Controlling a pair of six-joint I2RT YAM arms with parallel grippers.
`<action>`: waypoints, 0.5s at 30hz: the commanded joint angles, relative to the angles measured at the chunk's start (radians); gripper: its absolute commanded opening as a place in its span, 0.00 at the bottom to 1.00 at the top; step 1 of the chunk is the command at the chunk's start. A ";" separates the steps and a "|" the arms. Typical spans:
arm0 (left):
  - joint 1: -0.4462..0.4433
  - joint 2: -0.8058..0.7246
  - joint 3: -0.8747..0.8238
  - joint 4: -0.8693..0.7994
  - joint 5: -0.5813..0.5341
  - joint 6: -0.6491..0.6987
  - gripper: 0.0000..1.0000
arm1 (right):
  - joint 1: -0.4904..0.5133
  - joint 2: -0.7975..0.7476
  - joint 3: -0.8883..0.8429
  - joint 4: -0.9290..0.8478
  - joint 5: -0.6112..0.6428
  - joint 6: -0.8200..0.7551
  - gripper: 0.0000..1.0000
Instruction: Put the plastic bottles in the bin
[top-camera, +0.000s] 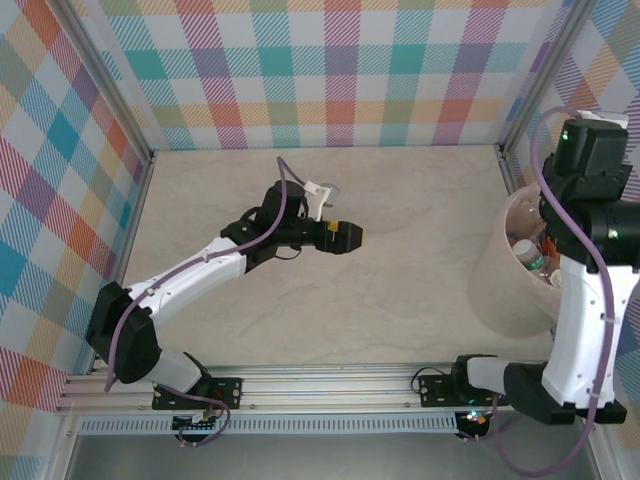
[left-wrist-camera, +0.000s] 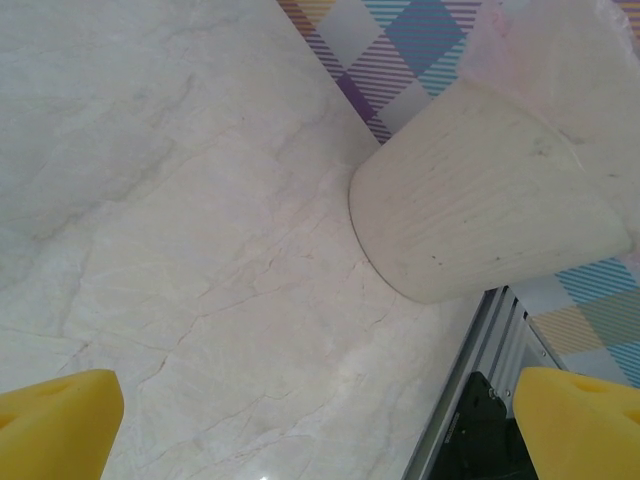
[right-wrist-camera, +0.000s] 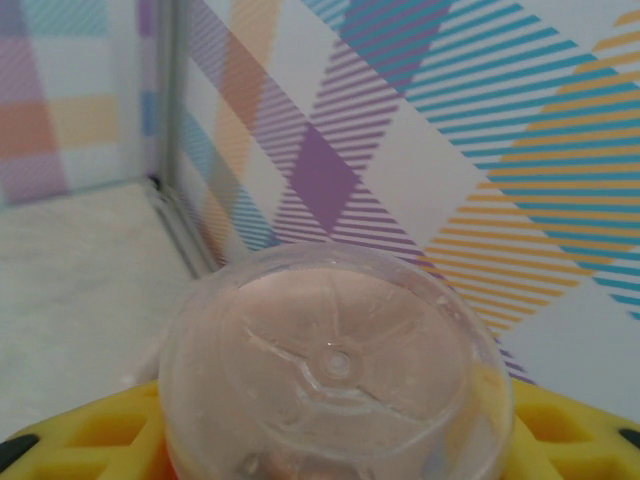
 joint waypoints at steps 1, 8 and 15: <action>0.011 0.041 0.064 -0.036 0.042 -0.033 1.00 | -0.041 -0.004 0.004 0.028 0.076 -0.107 0.57; 0.012 0.069 0.084 -0.021 0.039 -0.108 1.00 | -0.231 0.076 -0.008 0.020 -0.122 -0.127 0.57; 0.012 0.085 0.085 -0.005 0.015 -0.152 1.00 | -0.360 0.193 -0.076 -0.018 -0.306 -0.143 0.90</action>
